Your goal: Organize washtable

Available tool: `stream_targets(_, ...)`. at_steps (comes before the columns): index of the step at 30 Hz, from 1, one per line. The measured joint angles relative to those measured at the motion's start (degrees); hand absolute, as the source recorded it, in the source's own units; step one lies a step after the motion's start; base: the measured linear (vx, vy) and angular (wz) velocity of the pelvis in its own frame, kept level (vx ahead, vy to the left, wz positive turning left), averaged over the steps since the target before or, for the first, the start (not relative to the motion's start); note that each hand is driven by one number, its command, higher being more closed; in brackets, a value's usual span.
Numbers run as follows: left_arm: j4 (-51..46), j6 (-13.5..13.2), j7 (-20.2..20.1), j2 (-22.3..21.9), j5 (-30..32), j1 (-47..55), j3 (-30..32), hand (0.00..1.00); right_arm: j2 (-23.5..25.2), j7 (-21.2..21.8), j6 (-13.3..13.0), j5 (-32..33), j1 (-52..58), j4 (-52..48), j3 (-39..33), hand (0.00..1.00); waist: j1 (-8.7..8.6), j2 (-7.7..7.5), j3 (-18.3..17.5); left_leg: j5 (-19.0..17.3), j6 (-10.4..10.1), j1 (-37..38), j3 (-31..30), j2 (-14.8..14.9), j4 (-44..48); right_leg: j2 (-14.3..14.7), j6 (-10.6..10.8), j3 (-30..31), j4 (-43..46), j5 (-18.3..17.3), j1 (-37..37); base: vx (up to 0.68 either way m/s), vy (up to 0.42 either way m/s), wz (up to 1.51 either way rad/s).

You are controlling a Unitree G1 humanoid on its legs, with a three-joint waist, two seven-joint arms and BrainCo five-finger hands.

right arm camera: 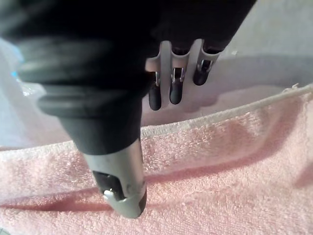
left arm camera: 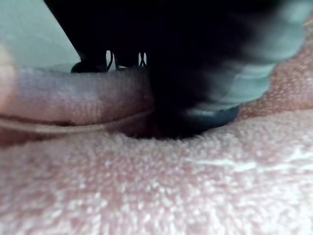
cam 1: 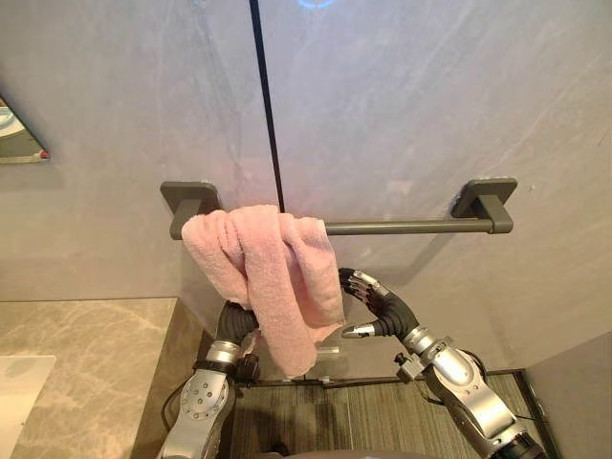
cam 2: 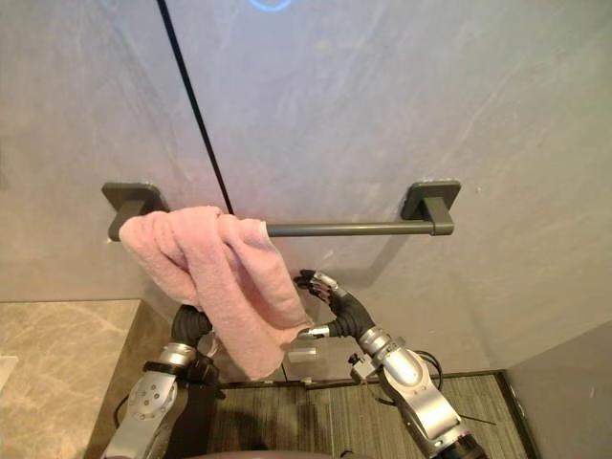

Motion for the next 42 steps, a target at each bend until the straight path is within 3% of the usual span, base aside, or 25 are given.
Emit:
stream_targets(10,0.5,0.0,0.0,-1.7,-0.1,0.1,0.4,1.0,5.0,-1.3,0.0,-1.3,-3.8,3.7,-0.1,1.0,0.21,-0.02,0.0,2.1,0.0,0.2,-1.7,-0.2,-2.5,0.0,0.0,-1.4,0.0,0.1,-0.1,-0.04,-0.019,0.09)
stream_targets(25,0.5,-0.1,0.0,-2.3,0.0,0.1,0.9,1.0,7.5,-3.6,-0.8,-7.1,-3.8,5.1,-4.7,1.0,0.14,-0.08,-0.1,2.4,0.0,0.1,-2.0,-0.2,-2.6,0.0,0.0,-1.7,0.0,0.1,-0.1,0.0,0.0,0.0)
stream_targets(42,-0.1,-0.2,-0.1,-2.7,0.0,0.5,4.9,1.0,9.3,-7.4,-2.7,-9.1,4.1,-4.9,-22.4,1.0,-0.31,-1.24,-0.3,2.4,0.0,-0.3,-1.0,-0.2,-2.5,0.1,0.1,-0.7,-1.1,0.6,-0.9,0.0,0.0,-0.02)
